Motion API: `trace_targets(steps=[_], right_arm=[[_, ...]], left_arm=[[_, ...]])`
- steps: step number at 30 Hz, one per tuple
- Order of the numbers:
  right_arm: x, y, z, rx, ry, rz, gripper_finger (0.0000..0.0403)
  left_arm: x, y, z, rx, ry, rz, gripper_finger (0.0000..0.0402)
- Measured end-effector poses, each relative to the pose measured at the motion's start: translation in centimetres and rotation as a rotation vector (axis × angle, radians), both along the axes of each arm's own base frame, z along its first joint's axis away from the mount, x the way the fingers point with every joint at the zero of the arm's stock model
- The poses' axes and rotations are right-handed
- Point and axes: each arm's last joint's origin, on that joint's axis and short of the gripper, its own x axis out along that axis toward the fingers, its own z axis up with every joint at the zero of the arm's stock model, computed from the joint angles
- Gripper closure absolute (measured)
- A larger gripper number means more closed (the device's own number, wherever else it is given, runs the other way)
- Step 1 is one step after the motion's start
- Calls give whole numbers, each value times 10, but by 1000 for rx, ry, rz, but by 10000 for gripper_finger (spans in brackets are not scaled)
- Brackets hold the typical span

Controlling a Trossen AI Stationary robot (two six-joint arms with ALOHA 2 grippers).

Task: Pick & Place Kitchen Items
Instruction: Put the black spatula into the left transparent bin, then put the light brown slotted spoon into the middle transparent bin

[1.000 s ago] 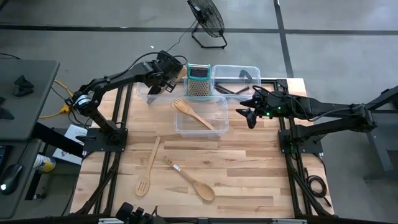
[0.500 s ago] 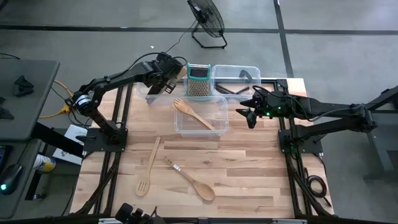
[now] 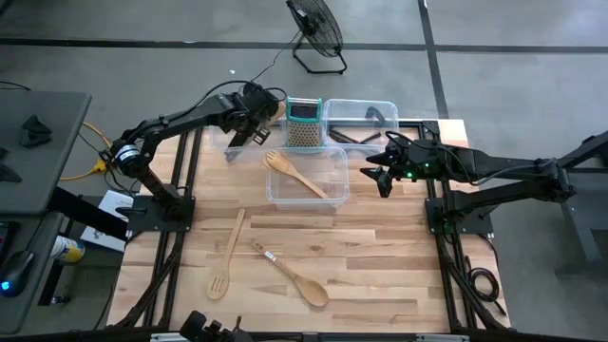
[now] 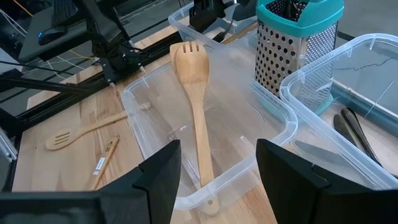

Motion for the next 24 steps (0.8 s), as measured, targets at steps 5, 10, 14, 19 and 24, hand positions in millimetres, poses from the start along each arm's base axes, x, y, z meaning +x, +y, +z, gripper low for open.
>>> trace_targets(steps=[5, 10, 14, 19, 24], right_arm=[[0, 0, 0, 3, 4, 6, 202], [0, 1, -1, 11, 5, 20, 202], [0, 1, -1, 13, 5, 26, 202], [0, 1, -1, 26, 3, 47, 202], [0, 2, -1, 36, 3, 67, 202]], left_arm=[[1, -1, 0, -29, -23, -16, 286], [1, -1, 0, -27, -19, -13, 214], [1, -1, 0, -21, -21, -15, 181], [-4, -4, 9, 1, -40, -13, 176], [-13, -11, 26, 36, -81, -14, 176]])
